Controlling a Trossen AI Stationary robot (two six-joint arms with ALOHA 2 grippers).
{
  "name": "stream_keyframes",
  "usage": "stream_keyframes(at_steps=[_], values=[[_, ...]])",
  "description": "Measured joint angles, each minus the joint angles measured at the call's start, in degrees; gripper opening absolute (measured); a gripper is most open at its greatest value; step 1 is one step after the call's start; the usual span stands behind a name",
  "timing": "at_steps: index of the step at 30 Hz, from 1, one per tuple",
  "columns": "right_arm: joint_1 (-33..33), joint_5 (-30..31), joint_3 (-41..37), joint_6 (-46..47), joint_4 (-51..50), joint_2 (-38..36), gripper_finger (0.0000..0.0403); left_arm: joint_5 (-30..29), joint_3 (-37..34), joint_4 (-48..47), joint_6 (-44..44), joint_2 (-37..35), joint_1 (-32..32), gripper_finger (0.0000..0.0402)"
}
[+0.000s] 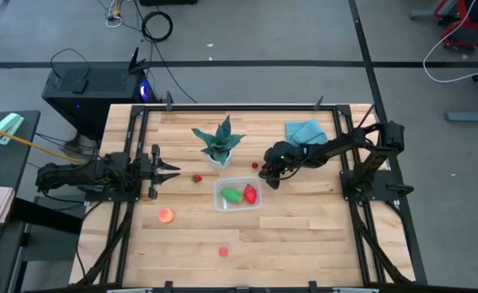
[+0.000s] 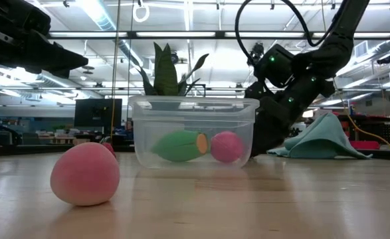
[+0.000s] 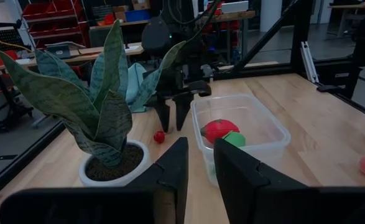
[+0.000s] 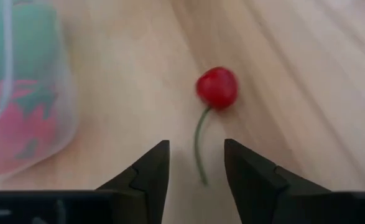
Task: Pick and placing Produce into tupperware
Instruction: Put the cherry into the transparent container
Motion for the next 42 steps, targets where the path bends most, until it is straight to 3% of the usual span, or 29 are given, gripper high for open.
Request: stream_keyframes(at_steps=[6, 19, 33, 42], values=[[0.04, -0.72, -0.04, 0.06, -0.36, 0.00, 0.0174, 0.01, 0.00, 0.00, 0.00, 0.00, 0.00, 0.0080], [0.08, 0.49, -0.07, -0.38, -1.67, 0.05, 0.0162, 0.01, 0.00, 0.00, 0.00, 0.00, 0.00, 0.0079], [0.59, 8.45, 0.37, -1.75, -4.69, -0.08, 0.0158, 0.01, 0.00, 0.00, 0.02, 0.00, 0.01, 0.0083], [0.70, 11.35, 0.38, -2.84, -5.37, -0.09, 0.0126, 0.01, 0.00, -0.02, 0.02, 0.00, 0.00, 0.0083]])
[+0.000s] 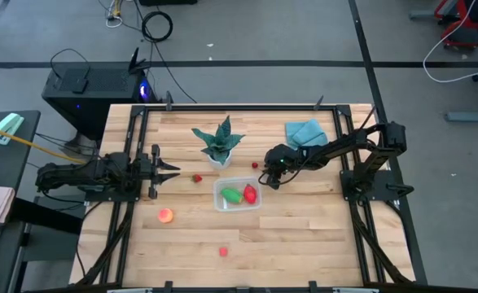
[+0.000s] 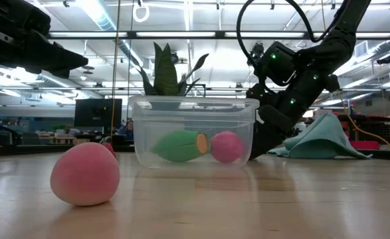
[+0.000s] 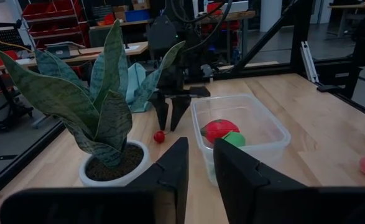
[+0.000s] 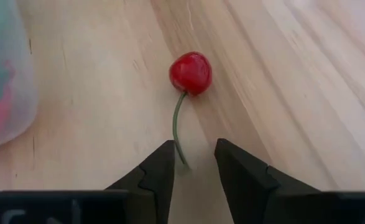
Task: Pick and placing Produce into tupperware
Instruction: Put the cherry into the transparent container
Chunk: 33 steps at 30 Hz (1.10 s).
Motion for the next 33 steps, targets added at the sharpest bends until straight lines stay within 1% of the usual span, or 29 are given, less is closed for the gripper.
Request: stream_keyframes(at_steps=[5, 9, 11, 15, 19, 20, 28, 31, 33], values=[[-0.07, -2.44, 0.10, 0.21, -0.51, -0.04, 0.0120, 0.00, 0.00, 0.01, 0.00, 0.00, 0.00, 0.0086], [-0.09, -2.80, 0.12, 0.28, -0.57, -0.04, 0.0119, 0.00, 0.00, 0.00, 0.00, 0.00, 0.00, 0.0082], [-0.09, -2.94, 0.12, 0.23, -0.61, -0.04, 0.0112, 0.00, 0.00, 0.00, 0.02, 0.00, 0.00, 0.0079], [-0.13, -3.33, 0.12, 0.04, -0.73, -0.07, 0.0077, -0.01, 0.00, 0.00, 0.02, -0.01, 0.00, 0.0080], [-0.17, -3.94, 0.12, -0.41, -0.94, -0.11, 0.0020, 0.00, 0.00, 0.00, 0.02, 0.00, 0.00, 0.0084], [-0.17, -4.08, 0.12, -0.84, -0.95, -0.11, 0.0011, 0.00, 0.00, 0.00, 0.02, 0.00, 0.00, 0.0084], [-0.11, -4.43, -0.08, -2.91, -0.66, -1.21, 0.0004, -0.02, 0.00, 0.02, 0.04, 0.00, 0.02, 0.0076], [0.02, -4.96, 0.75, -4.21, -3.40, -3.38, 0.0002, -0.02, 0.00, 0.00, 0.04, 0.00, 0.01, 0.0080], [0.15, -5.48, 1.60, -4.98, -7.02, -5.11, 0.0002, -0.02, 0.00, 0.00, 0.06, 0.00, 0.00, 0.0082]])
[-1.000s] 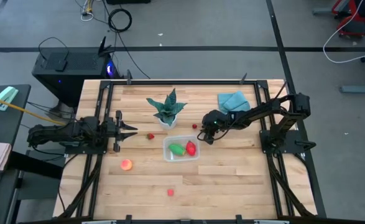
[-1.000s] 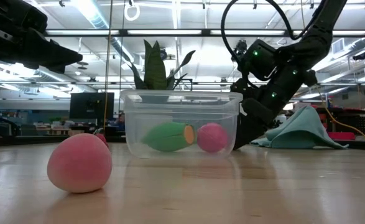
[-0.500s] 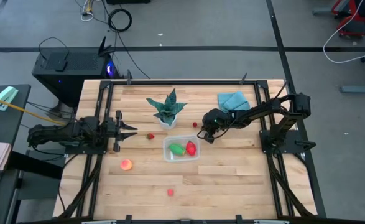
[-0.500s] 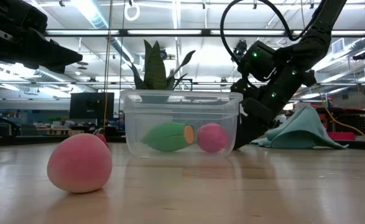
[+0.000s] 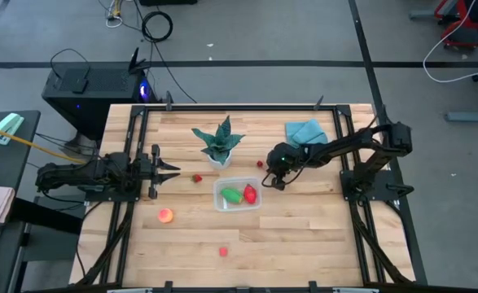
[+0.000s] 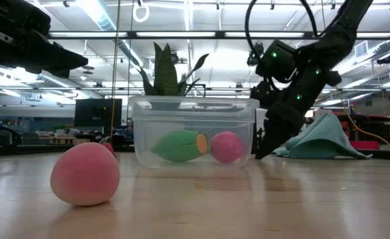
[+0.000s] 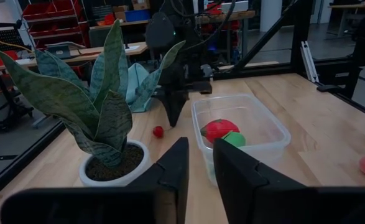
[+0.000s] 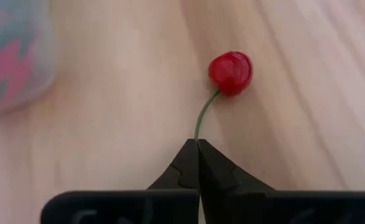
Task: Pick and placing Produce into tupperware
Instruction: Put the cherry into the transparent container
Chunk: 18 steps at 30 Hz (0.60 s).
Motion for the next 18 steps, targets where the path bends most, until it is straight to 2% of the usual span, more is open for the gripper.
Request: stream_keyframes(at_steps=[10, 18], values=[[-0.04, 2.38, 4.96, -2.82, -5.85, -7.08, 0.0000, -0.01, 0.00, -0.02, 0.25, 0.00, 0.01, 0.0076], [1.95, 3.08, 11.09, -4.89, -12.86, -9.40, 0.0000, 0.00, 0.00, -0.02, 0.40, -0.02, 0.00, 0.0083]])
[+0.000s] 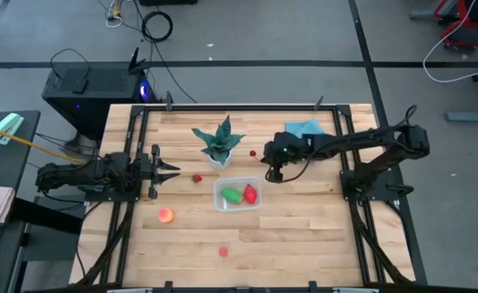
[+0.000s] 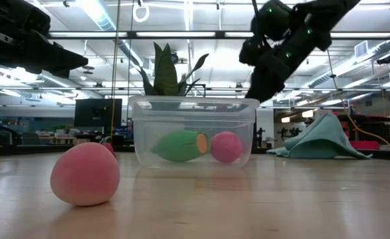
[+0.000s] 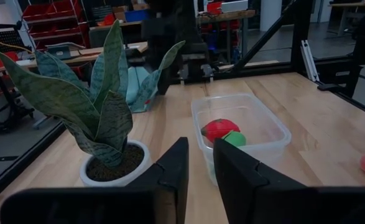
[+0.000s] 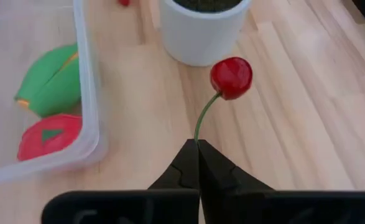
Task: Pick and placing Produce into tupperware
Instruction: Put the cherry into the transparent container
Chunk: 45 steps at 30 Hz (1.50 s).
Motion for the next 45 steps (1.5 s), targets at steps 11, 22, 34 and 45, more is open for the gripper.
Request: stream_keyframes(at_steps=[11, 22, 34, 45], values=[[11.28, -2.67, 10.70, 2.24, -7.26, 4.75, 0.0000, 0.00, 0.00, 0.04, -0.04, 0.00, 0.00, 0.0076], [14.40, -8.27, 23.99, 4.28, -21.97, 14.39, 0.0000, 0.00, 0.00, 0.15, -0.07, 0.00, 0.02, 0.0077], [13.48, -9.14, 38.31, 0.78, -37.59, 24.86, 0.0000, 0.00, 0.00, 0.13, -0.09, 0.00, 0.02, 0.0081], [12.87, -8.89, 40.03, -0.45, -42.14, 26.96, 0.0000, 0.00, 0.00, 0.09, -0.09, 0.00, 0.02, 0.0077]])
